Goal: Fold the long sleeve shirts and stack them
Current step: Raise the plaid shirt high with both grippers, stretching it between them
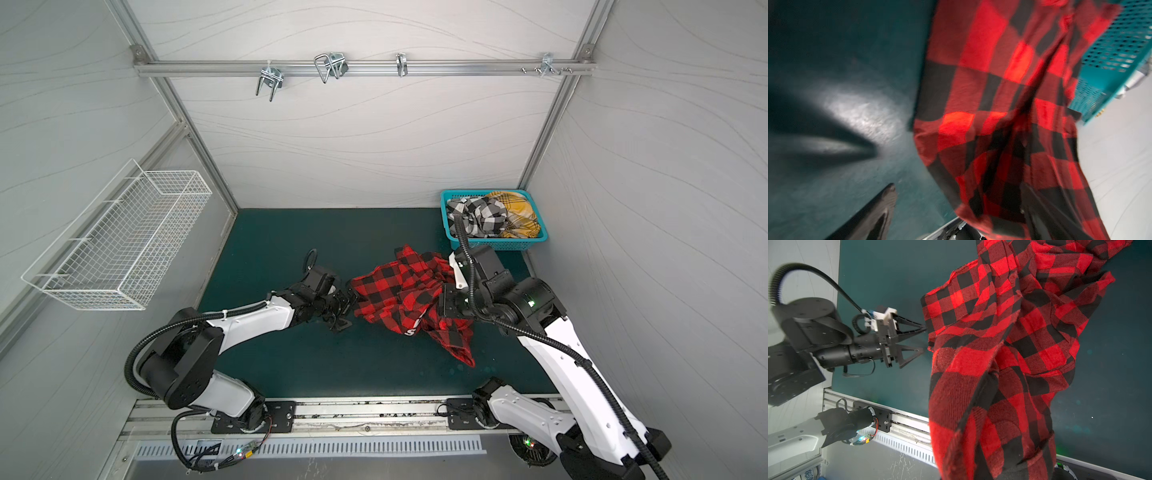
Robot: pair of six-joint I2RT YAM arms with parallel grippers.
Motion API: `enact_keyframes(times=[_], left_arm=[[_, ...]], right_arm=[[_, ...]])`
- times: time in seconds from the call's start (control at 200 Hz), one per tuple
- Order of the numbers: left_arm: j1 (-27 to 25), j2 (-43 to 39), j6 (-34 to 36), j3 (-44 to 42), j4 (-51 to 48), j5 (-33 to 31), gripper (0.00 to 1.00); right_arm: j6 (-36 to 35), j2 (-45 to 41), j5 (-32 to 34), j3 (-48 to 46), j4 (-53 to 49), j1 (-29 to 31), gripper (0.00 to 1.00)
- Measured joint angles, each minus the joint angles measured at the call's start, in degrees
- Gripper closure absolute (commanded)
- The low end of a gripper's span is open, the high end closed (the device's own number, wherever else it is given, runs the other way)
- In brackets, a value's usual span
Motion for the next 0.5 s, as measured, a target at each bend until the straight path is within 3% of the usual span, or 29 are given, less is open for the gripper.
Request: enact_keyframes(times=[0.095,0.33,0.445,0.5], left_arm=[[-0.66,-0.22,-2.21,-1.66,0.0,-0.02,0.06],[-0.28,6.86,-6.62,0.09,5.88,3.34,0.34],[0.5,9.68,-6.25,3.72,5.99,3.3,0.67],[1.31,10.08,-5.16,5.11,5.51,3.15,0.89]], right_arm=[[-0.02,-0.37,-0.28,0.0,0.04,-0.42,1.0],[-0.26,-1.27,-2.56,0.24,1.03,-0.57,1.0],[-0.44,-1.88,-2.78,0.92,1.03,-0.79,1.0],[-0.52,-2.25,-2.78,1.31,1.03,-1.18,1.0]])
